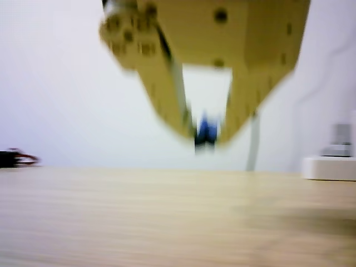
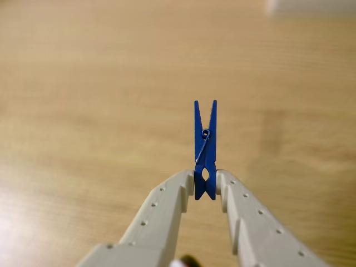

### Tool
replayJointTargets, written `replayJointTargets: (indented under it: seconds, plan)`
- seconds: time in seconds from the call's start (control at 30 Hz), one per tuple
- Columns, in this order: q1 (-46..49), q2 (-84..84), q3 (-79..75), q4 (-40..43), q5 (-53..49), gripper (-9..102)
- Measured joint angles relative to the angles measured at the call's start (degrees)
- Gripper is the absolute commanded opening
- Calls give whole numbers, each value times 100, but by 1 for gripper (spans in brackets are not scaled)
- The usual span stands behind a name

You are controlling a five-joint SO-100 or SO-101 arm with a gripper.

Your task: Grasp a peg and put it in the crate.

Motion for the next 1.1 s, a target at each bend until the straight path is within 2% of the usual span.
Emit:
replayJointTargets:
  seconds: [0.23,0.37,0.57,1.1]
  plan:
    - [1521,1239,1626,-1898,0,-1]
    - [2602,1468,2224,-2531,0,-1]
    - [3823,1318,2391,-2997,0,-1]
    - [4254,-949,1969,-4315,0,-1]
